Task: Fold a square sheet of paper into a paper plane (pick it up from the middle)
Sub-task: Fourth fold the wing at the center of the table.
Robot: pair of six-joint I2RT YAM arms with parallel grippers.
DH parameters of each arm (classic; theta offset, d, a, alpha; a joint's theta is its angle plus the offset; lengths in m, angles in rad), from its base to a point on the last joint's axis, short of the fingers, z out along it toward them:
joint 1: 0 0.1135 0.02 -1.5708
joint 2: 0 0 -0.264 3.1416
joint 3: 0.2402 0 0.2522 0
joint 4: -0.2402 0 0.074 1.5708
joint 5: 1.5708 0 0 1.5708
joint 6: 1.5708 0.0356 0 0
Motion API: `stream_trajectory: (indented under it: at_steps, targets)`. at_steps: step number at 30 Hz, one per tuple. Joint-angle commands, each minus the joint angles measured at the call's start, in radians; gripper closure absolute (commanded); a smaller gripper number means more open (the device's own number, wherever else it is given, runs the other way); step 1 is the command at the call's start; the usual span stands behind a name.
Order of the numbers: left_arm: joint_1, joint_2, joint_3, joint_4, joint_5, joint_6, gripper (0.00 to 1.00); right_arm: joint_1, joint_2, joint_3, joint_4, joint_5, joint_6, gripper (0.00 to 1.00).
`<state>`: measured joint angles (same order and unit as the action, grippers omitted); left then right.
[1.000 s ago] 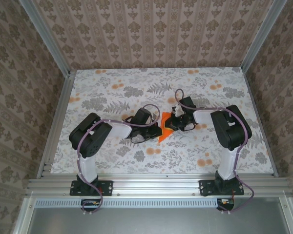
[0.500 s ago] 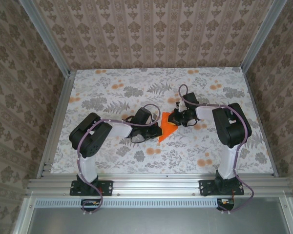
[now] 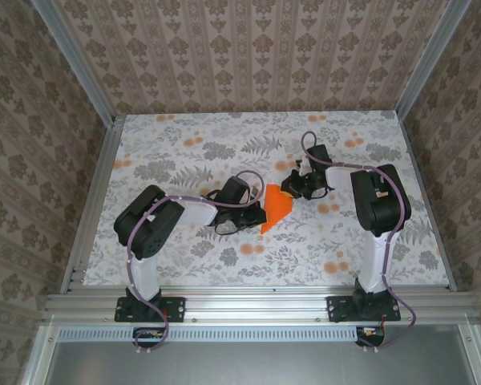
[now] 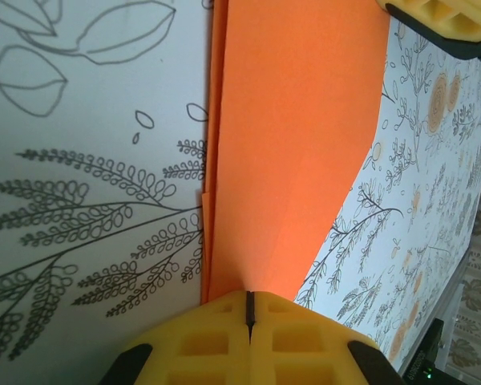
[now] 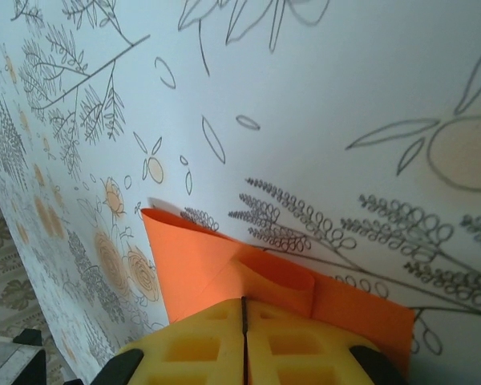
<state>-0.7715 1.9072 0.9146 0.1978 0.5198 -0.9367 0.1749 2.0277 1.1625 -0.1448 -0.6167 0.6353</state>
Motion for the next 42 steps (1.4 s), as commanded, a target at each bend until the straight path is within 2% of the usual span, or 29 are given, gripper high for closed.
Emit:
stream_trajectory:
  at_steps: [1,12,17,23,29,42]
  targets:
    - [-0.015,0.062,-0.053,-0.253,-0.007,0.036,1.0,-0.078,0.061,0.045,0.047,0.218,0.028,0.91]
    - [-0.017,0.051,-0.04,-0.258,-0.008,0.045,1.0,-0.096,0.005,0.124,-0.006,0.248,-0.004,0.9]
    - [-0.017,0.035,-0.025,-0.262,-0.009,0.05,1.0,-0.078,-0.162,0.02,0.015,0.188,-0.003,0.86]
    - [-0.017,0.036,-0.012,-0.259,-0.01,0.053,1.0,0.02,-0.278,-0.141,0.027,0.155,0.037,0.85]
    - [-0.015,0.041,0.0,-0.264,-0.012,0.055,1.0,0.124,-0.266,-0.193,0.04,0.153,0.057,0.86]
    - [-0.015,0.039,0.015,-0.258,-0.008,0.049,1.0,0.161,-0.155,-0.238,0.122,0.063,0.089,0.91]
